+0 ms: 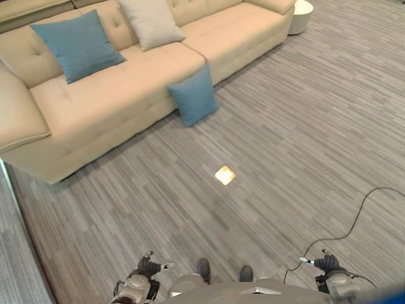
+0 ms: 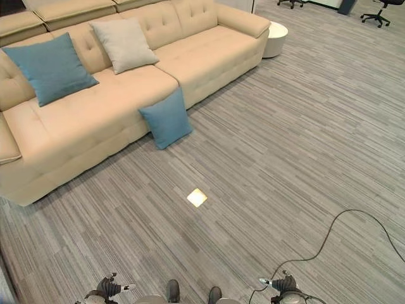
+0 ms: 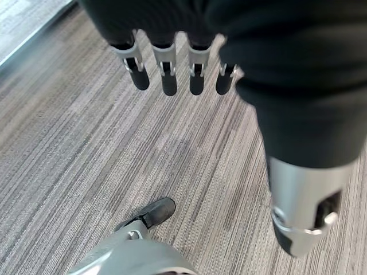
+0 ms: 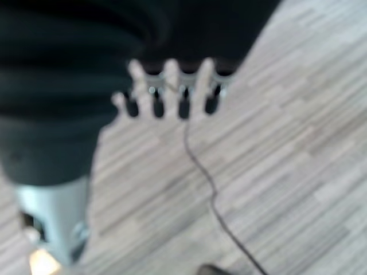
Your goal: Pick up all the scattered cushions and arrange them neatly on the sofa.
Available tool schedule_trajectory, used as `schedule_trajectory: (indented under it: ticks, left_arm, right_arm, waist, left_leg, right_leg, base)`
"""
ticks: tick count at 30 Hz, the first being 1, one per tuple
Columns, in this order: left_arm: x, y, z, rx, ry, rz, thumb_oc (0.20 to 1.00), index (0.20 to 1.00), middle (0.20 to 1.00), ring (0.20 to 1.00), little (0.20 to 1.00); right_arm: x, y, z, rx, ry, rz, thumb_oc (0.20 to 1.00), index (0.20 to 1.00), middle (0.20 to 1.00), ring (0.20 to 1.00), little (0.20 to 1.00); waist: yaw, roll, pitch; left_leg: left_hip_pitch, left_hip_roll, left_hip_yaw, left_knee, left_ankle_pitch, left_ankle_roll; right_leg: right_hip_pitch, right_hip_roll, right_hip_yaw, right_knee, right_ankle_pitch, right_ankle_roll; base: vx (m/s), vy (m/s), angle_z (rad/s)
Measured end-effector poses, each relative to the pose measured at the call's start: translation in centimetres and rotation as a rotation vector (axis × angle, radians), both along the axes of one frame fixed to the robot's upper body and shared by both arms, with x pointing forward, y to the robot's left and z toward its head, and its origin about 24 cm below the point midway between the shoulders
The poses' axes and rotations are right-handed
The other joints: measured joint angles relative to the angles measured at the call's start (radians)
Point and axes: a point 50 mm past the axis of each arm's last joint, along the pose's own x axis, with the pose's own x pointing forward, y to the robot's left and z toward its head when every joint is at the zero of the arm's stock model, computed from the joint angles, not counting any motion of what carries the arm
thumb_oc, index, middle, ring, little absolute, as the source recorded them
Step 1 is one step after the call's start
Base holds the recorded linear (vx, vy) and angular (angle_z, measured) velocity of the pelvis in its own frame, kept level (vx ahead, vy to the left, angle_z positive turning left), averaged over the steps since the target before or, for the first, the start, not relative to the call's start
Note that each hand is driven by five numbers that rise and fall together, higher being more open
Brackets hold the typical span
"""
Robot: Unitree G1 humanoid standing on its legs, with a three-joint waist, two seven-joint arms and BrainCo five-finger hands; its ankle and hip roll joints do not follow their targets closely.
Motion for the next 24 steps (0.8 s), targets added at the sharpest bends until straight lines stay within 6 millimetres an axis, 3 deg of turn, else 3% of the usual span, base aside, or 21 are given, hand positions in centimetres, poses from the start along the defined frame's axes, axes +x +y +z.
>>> schedule_trajectory:
  ticks: [3,4,6,8,10,12,14,15,17,19,21,22,23,24]
  left_arm:
    - [1.2,-0.2,0.3,0.0,-0.027,-0.015,1.0,1.0,1.0,1.0,1.0]
    - [1.5,-0.3,0.4,-0.001,-0.032,-0.021,1.0,1.0,1.0,1.0,1.0]
    - [2.2,-0.4,0.6,0.0,-0.05,-0.027,1.0,1.0,1.0,1.0,1.0]
    - [2.2,-0.4,0.6,0.006,-0.048,-0.024,1.0,1.0,1.0,1.0,1.0]
    - [2.4,-0.4,0.7,0.006,-0.054,-0.025,1.0,1.0,1.0,1.0,1.0]
    - [2.4,-0.5,0.6,0.003,-0.052,-0.025,1.0,1.0,1.0,1.0,1.0]
    - [2.0,-0.4,0.5,0.006,-0.043,-0.023,1.0,1.0,1.0,1.0,1.0]
    - [1.9,-0.6,0.4,-0.001,-0.039,-0.023,1.0,1.0,1.0,1.0,1.0]
    - [1.7,-1.1,0.3,-0.015,-0.035,-0.023,1.0,1.0,1.0,1.0,1.0]
    - [1.7,-1.3,0.2,-0.024,-0.034,-0.019,1.0,1.0,1.0,1.0,1.0]
    - [2.3,-1.2,0.4,-0.03,-0.046,-0.024,1.0,1.0,1.0,1.0,1.0]
    - [2.3,-1.1,0.4,-0.026,-0.048,-0.025,1.0,1.0,1.0,1.0,1.0]
    - [3.0,-1.4,0.6,-0.029,-0.065,-0.032,1.0,1.0,1.0,1.0,1.0]
    - [3.2,-1.6,0.7,-0.034,-0.069,-0.036,1.0,1.0,1.0,1.0,1.0]
  right_arm:
    - [0.3,0.0,0.1,-0.001,-0.002,0.004,1.0,1.0,1.0,1.0,1.0]
    - [1.2,0.1,0.4,-0.003,-0.021,0.018,1.0,1.0,1.0,1.0,1.0]
    - [1.0,0.4,0.2,0.003,-0.01,0.027,1.0,1.0,1.0,1.0,1.0]
    - [1.7,1.0,0.3,0.009,-0.023,0.056,1.0,1.0,1.0,1.0,1.0]
    - [1.7,1.4,0.1,0.02,-0.023,0.057,1.0,1.0,1.0,1.0,1.0]
    - [1.7,1.8,0.0,0.03,-0.025,0.06,1.0,1.0,1.0,1.0,1.0]
    - [0.4,2.0,-0.5,0.038,0.009,0.053,1.0,1.0,1.0,1.0,1.0]
    - [-0.2,1.9,-0.6,0.036,0.027,0.047,1.0,1.0,1.0,1.0,1.0]
    - [-1.3,1.7,-0.9,0.034,0.054,0.037,1.0,1.0,1.0,1.0,1.0]
    - [-0.8,1.7,-0.8,0.036,0.037,0.037,1.0,1.0,1.0,1.0,1.0]
    - [-0.2,1.6,-0.5,0.031,0.014,0.042,1.0,1.0,1.0,1.0,1.0]
    - [0.0,1.5,-0.5,0.029,0.009,0.046,1.0,1.0,1.0,1.0,1.0]
    - [0.1,1.3,-0.3,0.021,-0.002,0.05,1.0,1.0,1.0,1.0,1.0]
    - [0.2,1.3,-0.3,0.022,-0.003,0.046,1.0,1.0,1.0,1.0,1.0]
  waist:
    - [-0.001,0.005,0.03]
    - [-0.003,0.018,0.045]
    - [-0.013,0.015,0.059]
    - [-0.016,0.007,0.07]
    - [-0.028,-0.01,0.073]
    - [-0.036,-0.019,0.073]
    - [-0.056,-0.045,0.064]
    - [-0.059,-0.042,0.06]
    - [-0.056,-0.024,0.036]
    - [-0.055,-0.031,0.033]
    - [-0.043,-0.071,0.03]
    - [-0.034,-0.073,0.027]
    - [-0.033,-0.073,0.025]
    - [-0.033,-0.075,0.027]
  left_leg:
    - [0.003,-0.011,0.0,-0.002,-0.014,0.022]
    - [0.007,-0.003,0.002,-0.007,-0.004,0.038]
    - [0.021,-0.01,0.001,-0.006,-0.011,0.049]
    - [0.036,-0.018,0.001,-0.012,-0.028,0.053]
    - [0.044,-0.021,-0.005,-0.013,-0.038,0.055]
    - [0.052,-0.02,-0.026,-0.013,-0.046,0.048]
    - [0.076,-0.03,-0.064,-0.013,-0.057,0.026]
    - [0.096,-0.017,-0.091,-0.011,-0.074,0.009]
    - [0.093,0.023,-0.111,0.026,-0.099,-0.035]
    - [0.032,0.05,-0.113,0.173,-0.125,-0.07]
    - [-0.122,0.058,-0.109,0.494,-0.144,-0.114]
    - [-0.128,0.062,-0.111,0.518,-0.146,-0.116]
    - [-0.18,0.088,-0.093,0.594,-0.126,-0.138]
    - [-0.206,0.099,-0.077,0.618,-0.126,-0.138]
  right_leg:
    - [-0.07,-0.022,-0.002,0.156,-0.023,0.013]
    - [-0.127,-0.033,-0.008,0.272,-0.038,0.033]
    - [-0.19,-0.073,-0.006,0.38,-0.075,0.061]
    - [-0.254,-0.108,-0.002,0.365,-0.071,0.077]
    - [-0.285,-0.125,-0.009,0.254,-0.036,0.097]
    - [-0.285,-0.102,0.029,0.115,0.022,0.11]
    - [-0.24,-0.099,0.045,0.034,0.085,0.082]
    - [-0.21,-0.086,0.055,0.027,0.151,0.056]
    - [-0.172,-0.051,0.04,-0.008,0.168,0.028]
    - [-0.114,-0.03,0.012,-0.073,0.184,0.002]
    - [-0.056,-0.028,-0.014,-0.133,0.198,-0.067]
    - [-0.049,-0.022,-0.012,-0.132,0.192,-0.076]
    - [-0.025,-0.014,-0.037,-0.149,0.159,-0.116]
    - [-0.014,-0.012,-0.053,-0.152,0.154,-0.119]
  base:
    - [0.05,0.121,-0.11]
    - [0.13,0.037,-0.01]
    - [0.14,0.016,-0.03]
    - [0.17,-0.047,-0.13]
    - [0.29,-0.122,0.08]
    - [0.24,-0.145,0.33]
    - [0.23,-0.176,0.76]
    - [0.2,-0.201,0.64]
    - [0.15,-0.207,0.45]
    - [0.06,-0.18,0.34]
    - [0.07,-0.131,0.21]
    - [0.17,-0.148,0.14]
    - [0.16,-0.054,0.27]
    - [0.24,-0.044,0.77]
